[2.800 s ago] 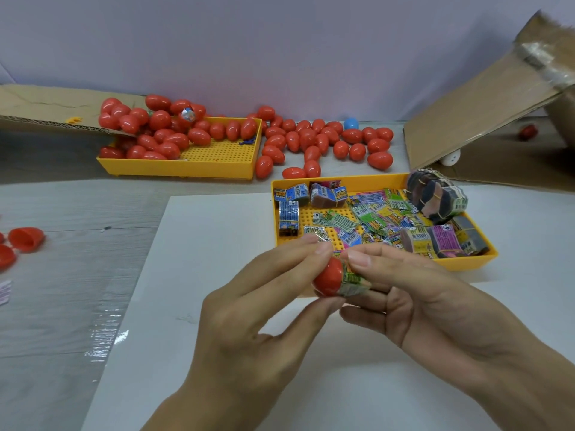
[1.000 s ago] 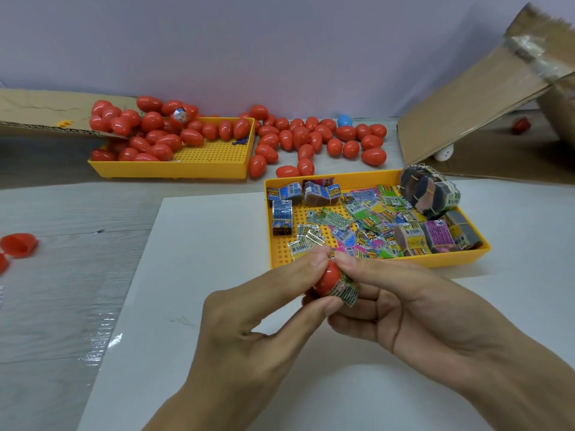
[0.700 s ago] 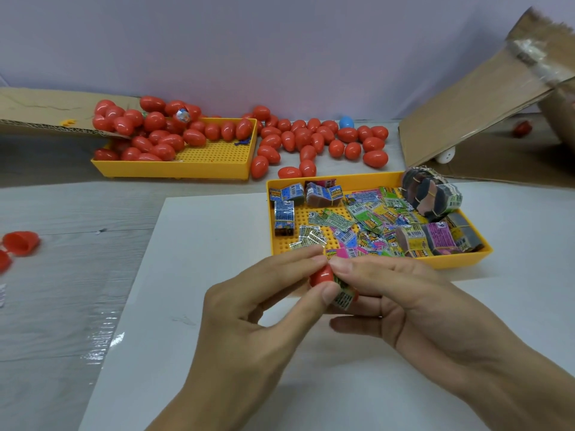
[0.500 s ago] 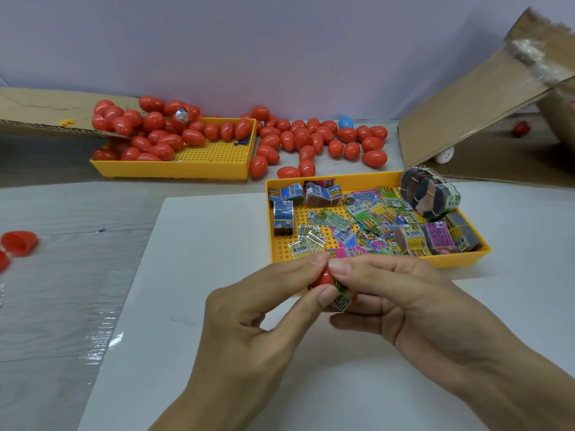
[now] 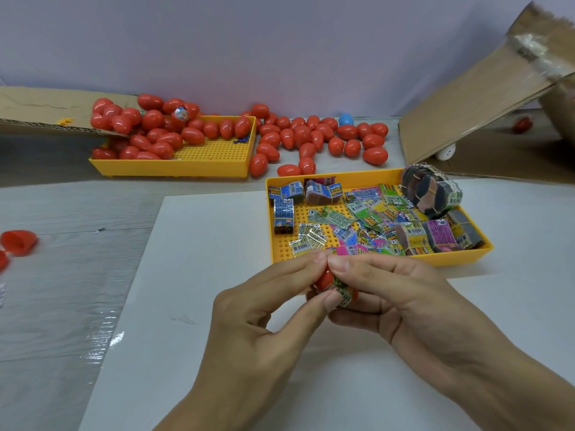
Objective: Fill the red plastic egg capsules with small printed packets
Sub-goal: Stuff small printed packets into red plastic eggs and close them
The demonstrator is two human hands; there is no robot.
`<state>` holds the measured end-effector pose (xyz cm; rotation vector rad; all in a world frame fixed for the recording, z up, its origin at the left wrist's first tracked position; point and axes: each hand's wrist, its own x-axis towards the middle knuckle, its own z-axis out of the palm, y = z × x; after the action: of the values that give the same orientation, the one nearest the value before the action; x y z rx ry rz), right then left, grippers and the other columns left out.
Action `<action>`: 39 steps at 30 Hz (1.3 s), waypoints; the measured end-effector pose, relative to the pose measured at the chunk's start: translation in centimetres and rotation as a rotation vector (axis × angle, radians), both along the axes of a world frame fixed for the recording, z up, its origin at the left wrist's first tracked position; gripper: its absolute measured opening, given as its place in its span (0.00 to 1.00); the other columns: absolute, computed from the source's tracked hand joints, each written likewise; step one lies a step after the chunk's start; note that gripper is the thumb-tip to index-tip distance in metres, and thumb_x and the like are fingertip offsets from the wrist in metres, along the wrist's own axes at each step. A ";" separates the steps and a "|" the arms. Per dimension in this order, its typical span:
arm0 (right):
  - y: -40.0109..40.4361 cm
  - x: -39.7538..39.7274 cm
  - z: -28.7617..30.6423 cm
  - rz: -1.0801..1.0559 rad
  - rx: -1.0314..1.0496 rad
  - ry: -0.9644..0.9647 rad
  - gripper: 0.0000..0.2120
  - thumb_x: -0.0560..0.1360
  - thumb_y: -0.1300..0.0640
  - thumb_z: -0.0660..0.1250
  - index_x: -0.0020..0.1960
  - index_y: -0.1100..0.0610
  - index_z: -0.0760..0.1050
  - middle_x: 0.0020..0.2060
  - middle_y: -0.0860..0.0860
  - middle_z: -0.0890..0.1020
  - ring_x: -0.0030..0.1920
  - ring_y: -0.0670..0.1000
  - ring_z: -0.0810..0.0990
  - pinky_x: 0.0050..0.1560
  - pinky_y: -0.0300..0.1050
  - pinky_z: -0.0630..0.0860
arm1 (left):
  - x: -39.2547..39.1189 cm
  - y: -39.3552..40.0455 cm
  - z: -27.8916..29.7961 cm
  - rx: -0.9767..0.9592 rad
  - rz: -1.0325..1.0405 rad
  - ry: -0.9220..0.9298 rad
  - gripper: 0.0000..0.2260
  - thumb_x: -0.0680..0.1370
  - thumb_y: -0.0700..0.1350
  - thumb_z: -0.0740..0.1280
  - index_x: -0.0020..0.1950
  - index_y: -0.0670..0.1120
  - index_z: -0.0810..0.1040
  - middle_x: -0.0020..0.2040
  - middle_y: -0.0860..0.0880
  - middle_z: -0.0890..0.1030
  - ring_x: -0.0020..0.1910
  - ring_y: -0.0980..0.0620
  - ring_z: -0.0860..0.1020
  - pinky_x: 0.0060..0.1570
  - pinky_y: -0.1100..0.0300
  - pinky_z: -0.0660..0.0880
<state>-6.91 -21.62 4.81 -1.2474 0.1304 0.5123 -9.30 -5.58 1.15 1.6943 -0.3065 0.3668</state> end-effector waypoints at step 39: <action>-0.1 0.0 0.6 0.091 -0.198 -0.486 0.19 0.72 0.39 0.70 0.44 0.55 0.85 0.34 0.56 0.85 0.33 0.53 0.84 0.28 0.42 0.78 | 0.3 0.9 1.7 -0.163 -0.152 -0.027 0.27 0.68 0.36 0.75 0.64 0.50 0.74 0.52 0.46 0.81 0.55 0.44 0.81 0.53 0.58 0.78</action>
<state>-6.92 -21.73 5.42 -1.5438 -0.2929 0.2655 -8.99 -4.64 2.83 1.4976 -0.4125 0.2941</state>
